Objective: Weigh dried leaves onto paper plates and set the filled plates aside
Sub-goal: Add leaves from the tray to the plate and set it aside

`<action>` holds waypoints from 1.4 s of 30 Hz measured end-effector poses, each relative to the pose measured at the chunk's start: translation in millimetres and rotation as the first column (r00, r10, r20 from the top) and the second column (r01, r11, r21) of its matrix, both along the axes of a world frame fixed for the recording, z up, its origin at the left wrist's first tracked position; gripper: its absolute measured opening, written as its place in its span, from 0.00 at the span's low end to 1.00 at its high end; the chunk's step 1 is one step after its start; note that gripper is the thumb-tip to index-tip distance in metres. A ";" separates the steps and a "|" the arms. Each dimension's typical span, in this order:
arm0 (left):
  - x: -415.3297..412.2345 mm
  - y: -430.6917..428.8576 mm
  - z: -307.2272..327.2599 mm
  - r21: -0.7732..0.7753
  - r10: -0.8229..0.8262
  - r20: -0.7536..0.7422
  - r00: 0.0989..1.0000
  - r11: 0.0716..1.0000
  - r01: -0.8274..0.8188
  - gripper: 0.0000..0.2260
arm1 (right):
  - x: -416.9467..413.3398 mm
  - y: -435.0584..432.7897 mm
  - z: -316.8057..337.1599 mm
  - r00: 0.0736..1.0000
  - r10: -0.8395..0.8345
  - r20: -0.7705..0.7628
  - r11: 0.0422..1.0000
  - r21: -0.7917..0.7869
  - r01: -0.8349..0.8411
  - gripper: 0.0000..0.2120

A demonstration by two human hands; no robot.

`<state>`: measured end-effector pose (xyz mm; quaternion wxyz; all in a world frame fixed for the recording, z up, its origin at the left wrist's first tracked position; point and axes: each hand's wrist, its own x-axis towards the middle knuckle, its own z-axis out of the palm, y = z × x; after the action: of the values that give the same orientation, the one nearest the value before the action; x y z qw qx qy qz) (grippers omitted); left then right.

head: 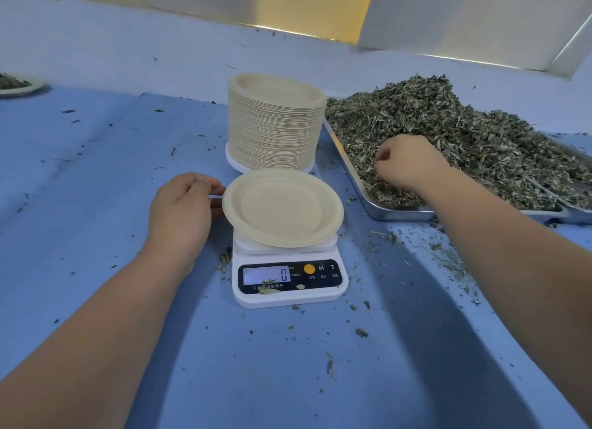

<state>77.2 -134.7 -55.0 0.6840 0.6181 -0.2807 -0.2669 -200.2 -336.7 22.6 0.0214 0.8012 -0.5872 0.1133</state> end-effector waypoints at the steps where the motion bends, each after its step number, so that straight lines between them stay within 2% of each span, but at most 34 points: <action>1: 0.2 0.3 -0.2 0.002 -0.001 0.003 1.000 1.000 0.001 0.11 | -3.2 0.9 -3.3 1.000 -0.006 -0.020 0.999 -0.049 0.005 0.11; 2: 0.2 0.4 -0.3 0.003 -0.004 0.009 1.000 1.000 0.004 0.12 | -5.1 1.5 -7.0 0.996 -0.027 -0.087 0.999 -0.037 0.023 0.16; 5: 0.4 -0.1 -0.9 0.003 -0.016 0.018 1.000 1.000 0.016 0.12 | -4.0 2.2 -18.2 0.966 -0.058 -0.250 0.961 0.248 0.122 0.32; 7: 0.7 -0.5 -1.6 0.006 -0.019 0.024 1.000 1.000 0.019 0.12 | -1.4 4.2 -21.4 0.959 -0.030 -0.282 0.936 0.328 0.126 0.33; 10: 1.6 -0.1 -2.7 0.001 -0.020 0.025 0.999 1.000 0.020 0.12 | 2.5 6.1 -21.6 0.959 -0.004 -0.285 0.964 0.256 0.080 0.25; 12: 1.8 0.3 -2.7 0.000 -0.020 0.026 0.999 1.000 0.020 0.12 | 3.3 7.0 -21.5 0.977 0.008 -0.212 0.978 0.205 0.036 0.19; 14: 1.5 0.6 -2.9 -0.001 -0.024 0.031 0.999 1.000 0.024 0.12 | 0.5 7.3 -19.5 1.000 0.014 -0.022 0.996 0.090 -0.012 0.12; 16: 1.4 0.2 -3.4 -0.004 -0.024 0.029 0.999 1.000 0.024 0.12 | -3.0 8.1 -15.7 0.985 0.026 0.171 0.998 -0.053 -0.017 0.12; 17: 1.5 0.1 -3.5 -0.006 -0.022 0.029 0.999 1.000 0.022 0.12 | -4.1 8.7 -14.2 0.979 0.028 0.203 0.996 -0.084 -0.011 0.15; 20: 2.2 0.4 -3.5 -0.005 -0.021 0.037 0.999 1.000 0.021 0.12 | -6.1 10.0 -18.7 0.989 0.023 0.149 1.000 0.008 -0.024 0.20; 24: 1.5 0.5 -3.8 -0.008 -0.030 0.043 0.999 1.000 0.030 0.12 | -13.6 9.4 -24.3 0.949 0.009 0.316 0.999 -0.042 0.005 0.22; 27: 1.4 0.8 -3.0 -0.007 -0.031 0.046 0.998 0.999 0.032 0.12 | -11.6 10.6 -25.4 0.953 0.008 0.303 0.999 0.027 -0.017 0.23; 34: 1.5 1.4 -3.6 0.007 -0.030 0.065 0.997 1.000 0.029 0.12 | 1.3 28.0 2.3 0.883 0.104 0.458 0.987 -0.159 -0.034 0.12; 38: 0.5 0.7 -4.1 0.014 -0.032 0.076 0.997 0.999 0.031 0.12 | 30.5 55.7 26.8 0.815 0.245 0.525 0.966 -0.201 -0.160 0.10; 42: 0.5 0.8 -3.8 0.012 -0.036 0.082 0.996 0.999 0.035 0.11 | 70.8 98.2 37.5 0.730 0.424 0.536 0.906 -0.260 -0.336 0.09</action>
<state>77.7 -133.8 -58.8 0.6636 0.6273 -0.3182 -0.2547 -129.4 -238.4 60.1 -0.1243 0.8271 -0.3787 0.3964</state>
